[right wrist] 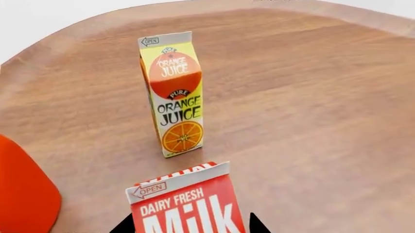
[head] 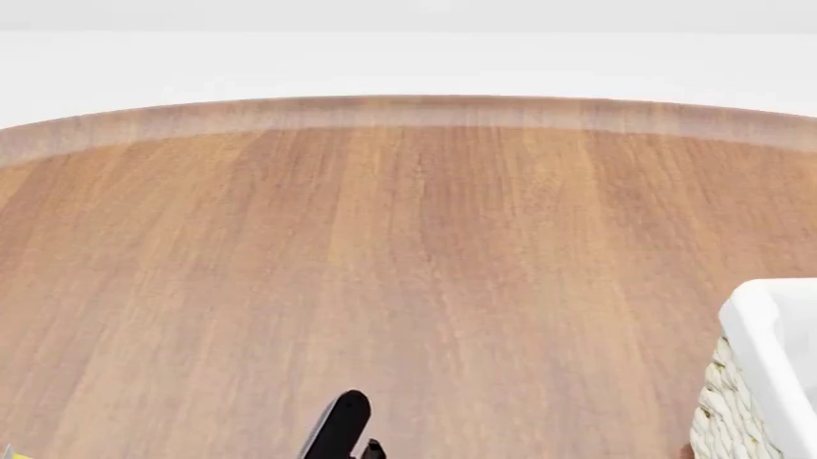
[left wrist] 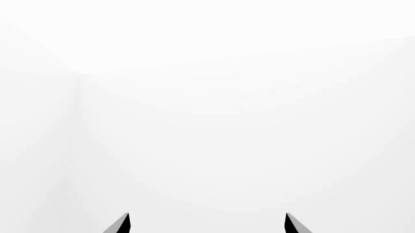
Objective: Pick the milk and place it in the basket.
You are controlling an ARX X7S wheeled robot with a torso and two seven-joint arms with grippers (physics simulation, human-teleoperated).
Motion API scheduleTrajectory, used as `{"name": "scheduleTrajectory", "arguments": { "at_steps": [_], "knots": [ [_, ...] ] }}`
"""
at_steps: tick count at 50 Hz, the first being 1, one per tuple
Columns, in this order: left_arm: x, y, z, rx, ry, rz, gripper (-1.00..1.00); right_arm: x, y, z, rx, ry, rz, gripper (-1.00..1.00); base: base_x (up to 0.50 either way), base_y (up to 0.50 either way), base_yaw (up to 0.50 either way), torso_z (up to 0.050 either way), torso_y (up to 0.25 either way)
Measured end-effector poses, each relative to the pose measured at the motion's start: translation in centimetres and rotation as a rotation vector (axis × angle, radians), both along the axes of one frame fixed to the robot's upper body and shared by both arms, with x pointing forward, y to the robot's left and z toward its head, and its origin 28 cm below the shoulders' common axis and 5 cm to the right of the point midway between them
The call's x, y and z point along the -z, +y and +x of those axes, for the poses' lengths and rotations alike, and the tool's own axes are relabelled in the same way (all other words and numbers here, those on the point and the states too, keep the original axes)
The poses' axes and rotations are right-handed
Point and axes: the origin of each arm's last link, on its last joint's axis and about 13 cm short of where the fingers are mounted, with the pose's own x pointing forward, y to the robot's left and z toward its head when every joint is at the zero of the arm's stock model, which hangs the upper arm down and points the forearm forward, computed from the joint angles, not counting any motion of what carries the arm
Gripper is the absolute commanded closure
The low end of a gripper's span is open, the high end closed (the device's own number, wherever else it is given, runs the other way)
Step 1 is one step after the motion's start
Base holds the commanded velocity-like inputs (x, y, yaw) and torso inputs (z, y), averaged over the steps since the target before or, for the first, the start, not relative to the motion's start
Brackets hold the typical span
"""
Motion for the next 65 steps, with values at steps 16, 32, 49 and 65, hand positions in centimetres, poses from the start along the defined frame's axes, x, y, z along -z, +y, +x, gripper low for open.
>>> {"name": "scheduleTrajectory", "arguments": {
  "at_steps": [16,32,49,65],
  "knots": [
    [0.1,0.0,0.0,-0.001,0.003,0.000,-1.00,-3.0,-0.4,0.0,0.030,-0.077,-0.016,1.00,0.00,0.00,0.00,0.000,0.001],
    [0.2,0.0,0.1,-0.002,0.007,-0.001,-1.00,-7.2,-0.9,0.2,0.070,-0.181,0.010,1.00,0.00,0.00,0.00,0.000,0.001],
    [0.2,0.1,0.2,-0.003,0.006,-0.003,-1.00,-11.8,-2.4,0.8,0.181,-0.284,0.082,1.00,0.00,0.00,0.00,0.000,0.001],
    [0.2,0.0,0.2,-0.003,0.009,-0.003,-1.00,-15.6,-4.3,2.1,0.353,-0.339,0.151,1.00,0.00,0.00,0.00,0.000,0.001]
  ]
}}
